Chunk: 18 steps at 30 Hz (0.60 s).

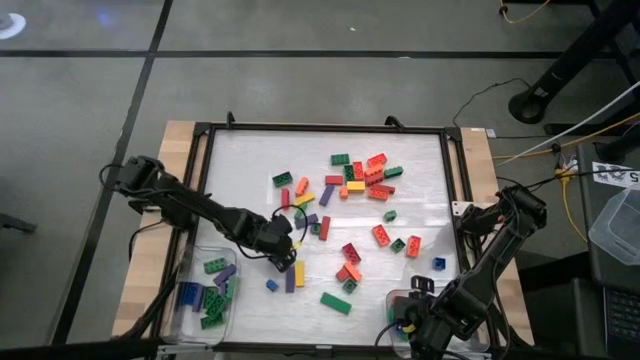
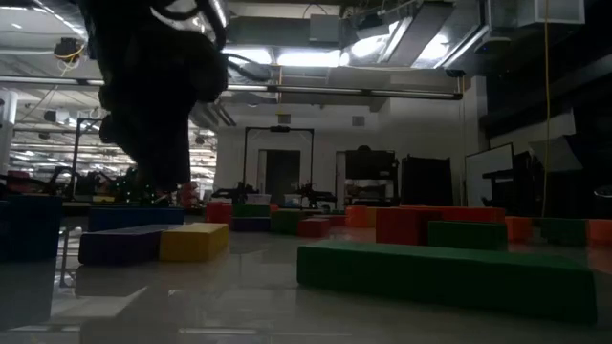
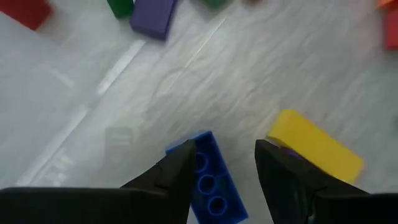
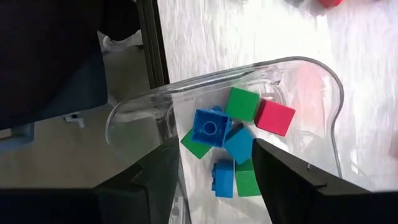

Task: Sort blocks by size
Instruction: Put the large blue game piece into the left transparent bin

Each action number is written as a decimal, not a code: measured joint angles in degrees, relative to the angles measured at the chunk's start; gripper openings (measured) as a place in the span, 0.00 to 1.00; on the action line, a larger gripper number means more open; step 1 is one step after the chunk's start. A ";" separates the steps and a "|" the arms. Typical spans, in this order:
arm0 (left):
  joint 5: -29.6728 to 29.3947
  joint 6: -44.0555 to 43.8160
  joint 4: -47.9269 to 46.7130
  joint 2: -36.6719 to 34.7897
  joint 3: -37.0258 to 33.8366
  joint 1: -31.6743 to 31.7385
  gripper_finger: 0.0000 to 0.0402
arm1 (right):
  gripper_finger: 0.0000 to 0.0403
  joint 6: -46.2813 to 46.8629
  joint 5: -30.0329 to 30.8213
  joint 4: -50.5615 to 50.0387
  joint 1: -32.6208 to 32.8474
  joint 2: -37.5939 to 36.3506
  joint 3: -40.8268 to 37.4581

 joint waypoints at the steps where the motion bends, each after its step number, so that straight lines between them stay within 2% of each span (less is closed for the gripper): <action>1: 0.02 -0.01 -0.04 0.50 0.00 0.00 0.38 | 0.50 -0.26 0.03 0.10 -0.01 0.00 0.00; 10: 2.17 -1.71 -3.48 1.37 -0.02 0.00 0.38 | 0.50 -0.40 1.45 0.34 -0.01 0.00 0.00; 18: 3.88 -1.53 -2.35 1.37 -0.02 0.00 0.38 | 0.50 -0.43 1.64 0.37 -0.01 0.00 0.00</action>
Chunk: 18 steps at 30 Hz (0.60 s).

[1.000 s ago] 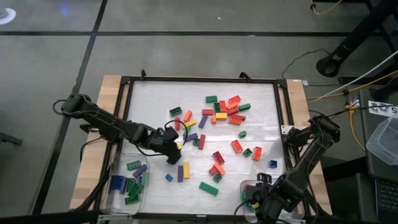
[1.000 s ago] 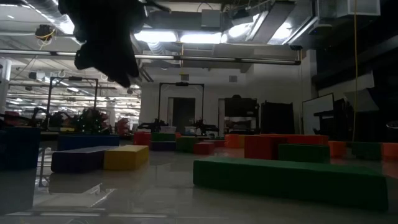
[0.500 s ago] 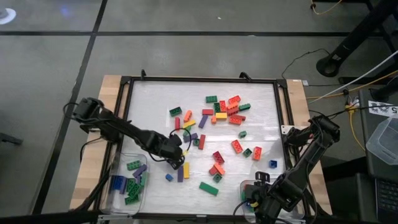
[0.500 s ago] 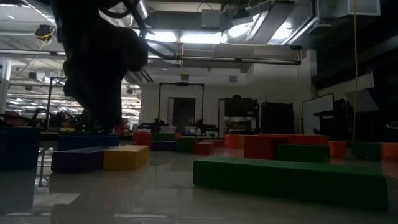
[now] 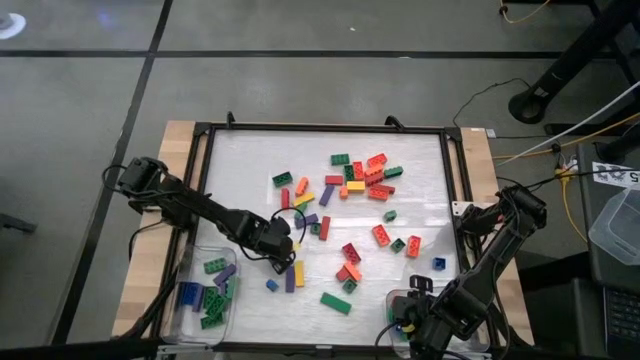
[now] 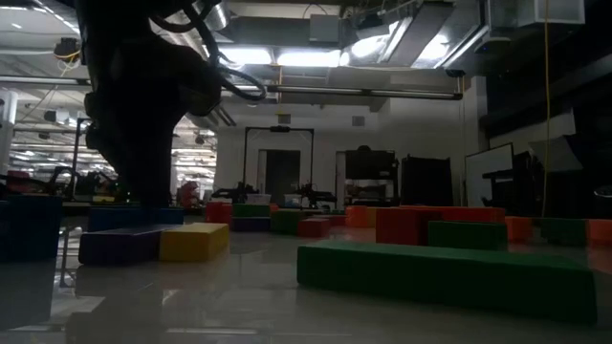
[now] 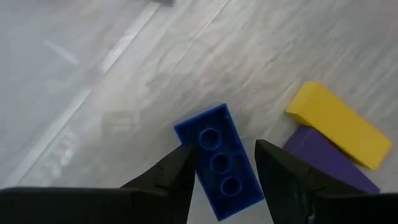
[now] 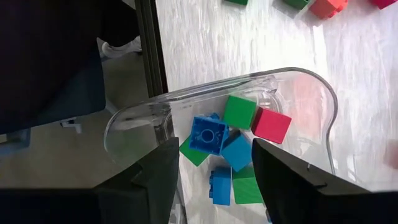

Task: Sort blocks by size
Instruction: Put the large blue game piece into the left transparent bin

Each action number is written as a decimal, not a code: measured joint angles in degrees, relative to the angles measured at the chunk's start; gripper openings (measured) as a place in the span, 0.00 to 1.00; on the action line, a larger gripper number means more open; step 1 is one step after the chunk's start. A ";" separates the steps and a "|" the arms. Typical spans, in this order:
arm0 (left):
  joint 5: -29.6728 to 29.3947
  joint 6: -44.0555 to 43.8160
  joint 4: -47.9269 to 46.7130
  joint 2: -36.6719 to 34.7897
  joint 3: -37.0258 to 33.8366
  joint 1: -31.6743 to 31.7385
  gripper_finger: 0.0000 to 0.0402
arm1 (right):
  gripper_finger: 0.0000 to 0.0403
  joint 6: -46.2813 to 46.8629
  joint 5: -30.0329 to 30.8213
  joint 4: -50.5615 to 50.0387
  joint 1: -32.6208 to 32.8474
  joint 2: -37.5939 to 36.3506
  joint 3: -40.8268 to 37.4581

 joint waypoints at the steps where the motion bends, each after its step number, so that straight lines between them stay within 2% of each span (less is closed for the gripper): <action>1: 0.00 0.05 0.08 0.00 0.00 0.00 0.38 | 0.50 0.00 0.00 0.00 0.02 0.00 0.00; 8: 4.31 0.80 -0.55 0.00 0.00 1.49 0.38 | 0.50 0.00 0.00 0.00 0.02 0.00 0.00; 18: 5.04 2.18 -0.36 -0.01 0.00 2.34 0.38 | 0.50 -0.07 -0.01 -0.02 0.02 -0.02 0.00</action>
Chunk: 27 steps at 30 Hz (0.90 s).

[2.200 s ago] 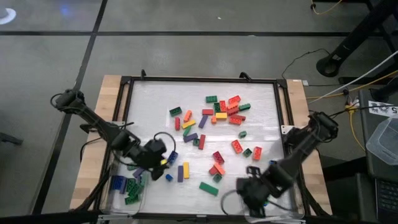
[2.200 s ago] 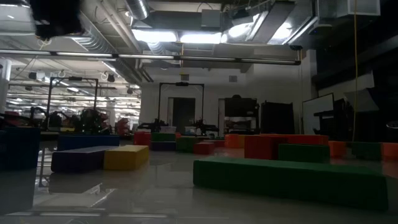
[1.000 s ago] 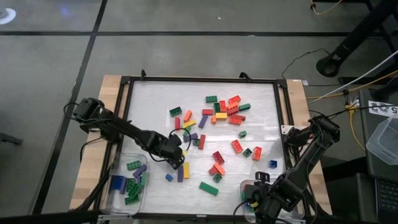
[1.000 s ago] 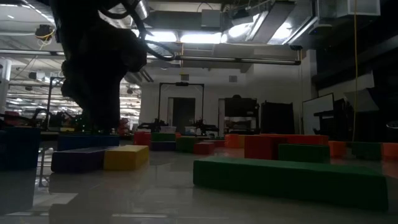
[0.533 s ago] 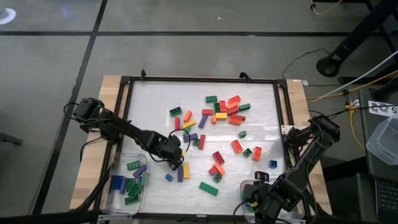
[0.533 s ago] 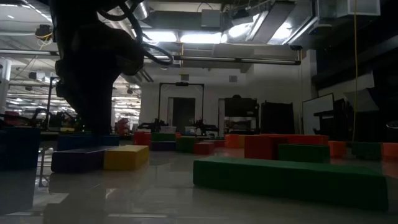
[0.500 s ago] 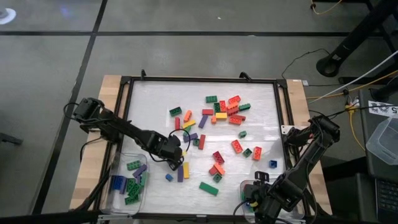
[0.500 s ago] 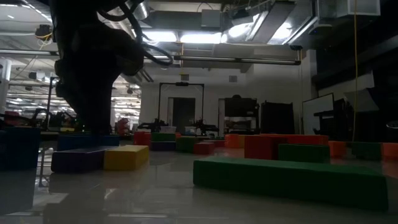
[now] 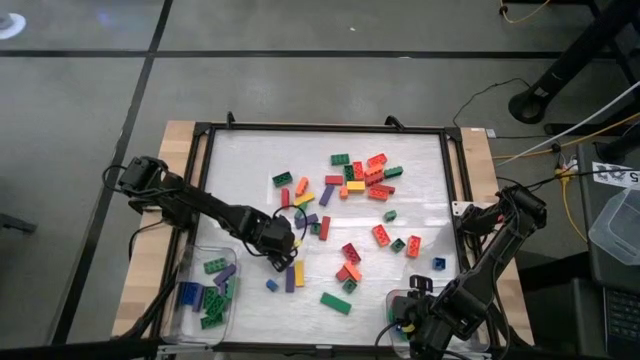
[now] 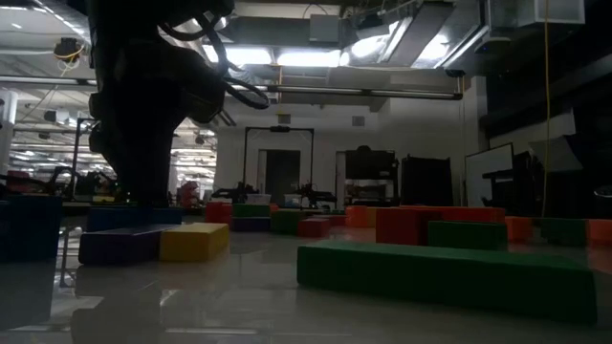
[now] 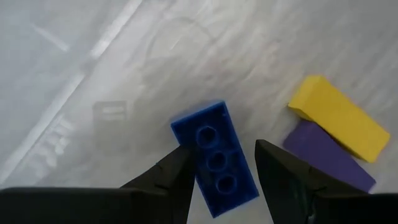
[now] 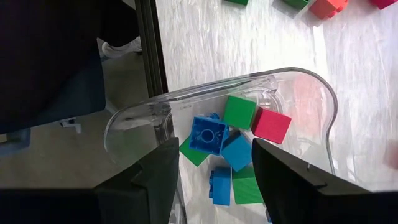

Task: Sort blocks by size
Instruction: Put the large blue game piece into the left transparent bin

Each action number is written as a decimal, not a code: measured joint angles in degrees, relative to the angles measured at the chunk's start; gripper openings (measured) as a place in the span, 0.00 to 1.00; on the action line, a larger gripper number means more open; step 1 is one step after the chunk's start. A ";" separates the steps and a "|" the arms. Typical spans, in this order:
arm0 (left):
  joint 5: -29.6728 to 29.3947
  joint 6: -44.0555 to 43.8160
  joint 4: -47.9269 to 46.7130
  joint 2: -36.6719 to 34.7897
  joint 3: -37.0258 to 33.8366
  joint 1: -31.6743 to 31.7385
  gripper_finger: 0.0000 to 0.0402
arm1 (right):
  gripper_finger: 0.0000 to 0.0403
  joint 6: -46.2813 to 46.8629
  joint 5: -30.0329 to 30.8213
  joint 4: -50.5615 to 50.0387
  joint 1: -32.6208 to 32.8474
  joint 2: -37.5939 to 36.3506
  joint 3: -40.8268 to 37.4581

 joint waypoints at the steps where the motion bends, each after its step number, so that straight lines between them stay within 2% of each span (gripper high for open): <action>1: 0.43 0.76 0.22 -0.01 0.00 0.21 0.38 | 0.50 0.00 0.00 0.00 0.00 0.00 0.00; 8: 1.13 6.93 0.28 -0.03 0.81 1.45 0.38 | 0.50 -0.04 -0.01 -0.02 0.00 -0.04 0.00; 27: 2.86 7.50 -4.80 -0.03 0.85 1.88 0.38 | 0.50 -2.09 -0.01 -0.02 0.00 -0.04 0.00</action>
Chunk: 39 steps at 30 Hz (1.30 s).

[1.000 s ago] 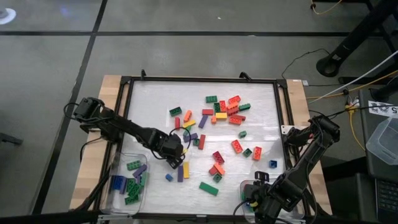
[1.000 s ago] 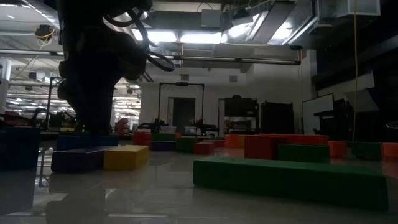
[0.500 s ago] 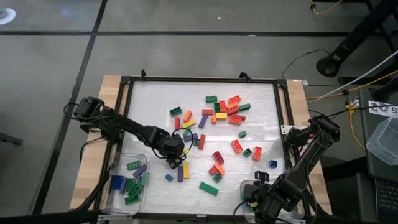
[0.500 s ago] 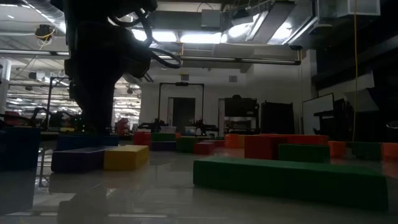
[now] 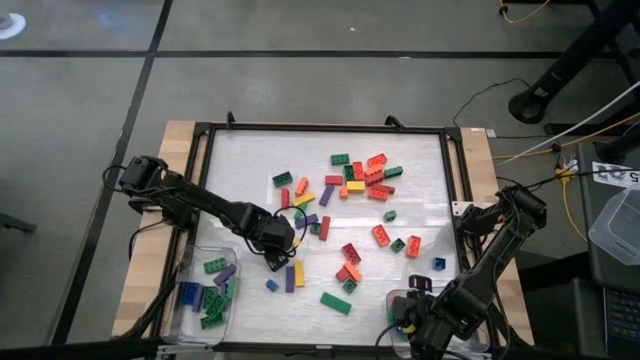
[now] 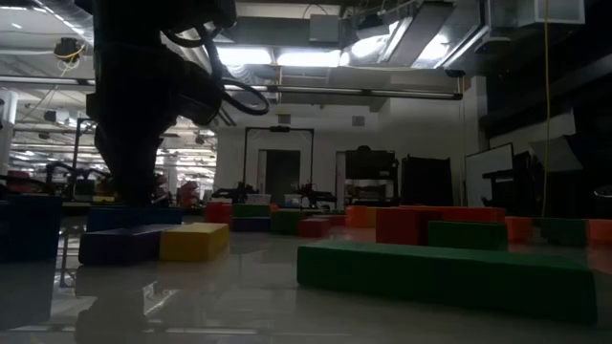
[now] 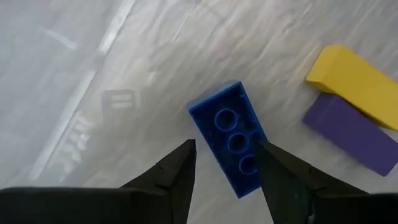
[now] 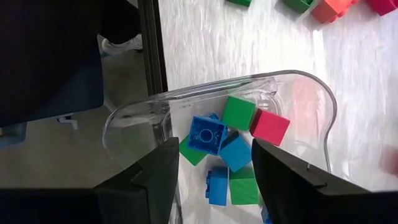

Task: Sort blocks by size
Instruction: Put the large blue game piece into the left transparent bin

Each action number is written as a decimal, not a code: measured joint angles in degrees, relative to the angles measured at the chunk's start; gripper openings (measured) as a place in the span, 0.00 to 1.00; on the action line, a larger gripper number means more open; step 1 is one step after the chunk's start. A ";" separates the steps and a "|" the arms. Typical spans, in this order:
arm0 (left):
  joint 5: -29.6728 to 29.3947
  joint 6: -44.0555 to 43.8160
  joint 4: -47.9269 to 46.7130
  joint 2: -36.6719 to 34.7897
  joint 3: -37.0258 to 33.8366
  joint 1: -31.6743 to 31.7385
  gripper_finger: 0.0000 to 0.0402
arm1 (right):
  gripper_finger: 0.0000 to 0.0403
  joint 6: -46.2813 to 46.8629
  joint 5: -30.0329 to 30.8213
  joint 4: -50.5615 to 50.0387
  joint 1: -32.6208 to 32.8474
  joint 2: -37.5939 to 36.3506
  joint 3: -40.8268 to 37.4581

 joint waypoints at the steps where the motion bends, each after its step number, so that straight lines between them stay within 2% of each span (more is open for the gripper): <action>1: -0.05 0.00 0.04 0.00 0.00 0.00 0.38 | 0.50 -0.46 0.00 0.02 0.00 0.00 0.00; 10: -2.08 -2.43 0.90 -0.01 -0.35 0.00 0.38 | 0.50 -0.75 0.00 0.07 0.00 0.00 0.00; 23: -2.47 -2.16 2.59 4.15 -0.15 0.44 0.38 | 0.50 -0.80 0.99 0.20 0.00 0.00 0.00; 30: -2.68 -1.26 2.50 4.48 -0.24 1.29 0.37 | 0.50 -3.81 8.25 0.22 0.00 0.00 -0.02; 34: -2.76 -0.01 2.66 4.58 -0.31 1.38 0.30 | 0.50 -6.77 12.87 0.24 0.00 0.00 -0.01; 39: -0.09 2.47 4.49 4.01 -0.45 1.40 0.17 | 0.50 -9.89 15.65 0.50 0.00 0.00 0.00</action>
